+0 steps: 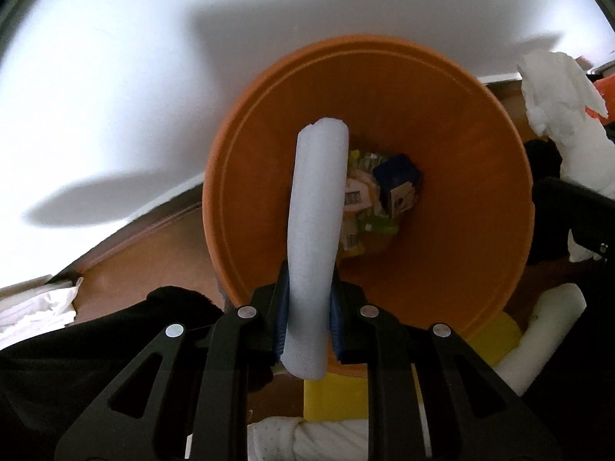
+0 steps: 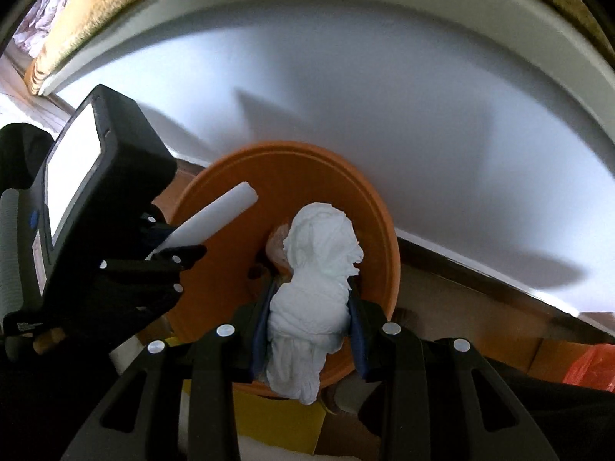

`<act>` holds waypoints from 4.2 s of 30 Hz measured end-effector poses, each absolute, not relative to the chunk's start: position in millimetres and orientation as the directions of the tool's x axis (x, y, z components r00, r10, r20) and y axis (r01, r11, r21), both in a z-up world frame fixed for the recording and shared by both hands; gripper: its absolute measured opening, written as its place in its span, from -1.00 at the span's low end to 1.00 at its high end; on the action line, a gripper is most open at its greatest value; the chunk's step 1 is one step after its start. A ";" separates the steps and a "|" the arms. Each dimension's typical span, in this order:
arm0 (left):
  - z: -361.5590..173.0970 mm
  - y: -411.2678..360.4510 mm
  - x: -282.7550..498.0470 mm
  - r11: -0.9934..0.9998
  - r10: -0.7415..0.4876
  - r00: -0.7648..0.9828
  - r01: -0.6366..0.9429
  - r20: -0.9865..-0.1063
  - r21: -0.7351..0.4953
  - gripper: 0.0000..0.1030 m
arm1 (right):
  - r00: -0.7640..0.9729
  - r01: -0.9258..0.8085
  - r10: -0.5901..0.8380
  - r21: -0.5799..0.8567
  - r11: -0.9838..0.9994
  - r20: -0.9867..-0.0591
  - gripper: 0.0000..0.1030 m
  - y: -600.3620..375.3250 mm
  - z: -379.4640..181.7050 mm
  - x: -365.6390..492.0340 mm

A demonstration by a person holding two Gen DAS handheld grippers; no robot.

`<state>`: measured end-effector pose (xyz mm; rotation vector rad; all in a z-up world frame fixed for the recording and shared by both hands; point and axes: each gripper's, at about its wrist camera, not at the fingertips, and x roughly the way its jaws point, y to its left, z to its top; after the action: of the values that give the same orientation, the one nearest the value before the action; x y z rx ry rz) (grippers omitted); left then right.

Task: Collect trash
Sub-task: 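Carry the tube and tissue down into the orange bin and open both tools, then grasp the white paper cup with the right tool, then grasp the clear plastic bottle with the left tool while the right holds the cup, then carry the bottle and cup over the orange bin and release both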

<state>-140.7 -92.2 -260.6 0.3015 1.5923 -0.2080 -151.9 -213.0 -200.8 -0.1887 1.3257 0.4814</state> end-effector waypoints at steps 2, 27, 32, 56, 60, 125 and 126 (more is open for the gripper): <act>-260.5 -99.2 -137.3 0.944 0.083 -0.029 0.322 -0.996 0.069 -0.47 | 0.156 -0.445 0.220 0.130 0.886 -0.963 -0.16 -211.4 -203.4 -151.8; -212.8 -94.7 -156.7 0.939 -0.033 -0.003 0.342 -0.999 -0.031 0.39 | 0.305 -0.393 0.283 0.151 0.907 -0.909 0.07 -243.5 -138.7 -175.4; -153.0 -84.8 -175.1 0.922 -0.077 0.144 0.387 -0.987 -0.016 0.39 | 0.391 -0.411 0.335 0.163 0.897 -0.857 0.08 -262.8 -86.5 -178.8; -12.2 -13.1 -48.5 0.995 0.033 0.678 0.050 -0.734 0.091 0.51 | 0.527 0.190 0.471 0.638 0.746 -0.708 0.22 -335.5 -33.3 121.4; -20.1 -9.3 -38.7 0.995 0.027 0.671 0.052 -0.741 0.084 0.51 | 0.501 0.274 0.460 0.638 0.719 -0.733 0.25 -330.7 -45.9 151.6; 77.6 -51.2 -89.6 0.973 -0.201 0.834 0.231 -0.515 -0.006 -0.85 | 0.849 -0.307 0.355 0.181 0.934 -0.392 -0.09 -256.8 17.3 -75.5; 77.3 -52.7 -100.0 0.971 -0.211 0.832 0.240 -0.512 -0.010 -0.85 | 0.848 -0.313 0.358 0.176 0.933 -0.391 -0.09 -257.8 19.9 -86.6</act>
<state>-100.0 -52.7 77.3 0.0551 0.5366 -0.2393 -86.6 -257.8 19.9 0.1073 0.4329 0.3545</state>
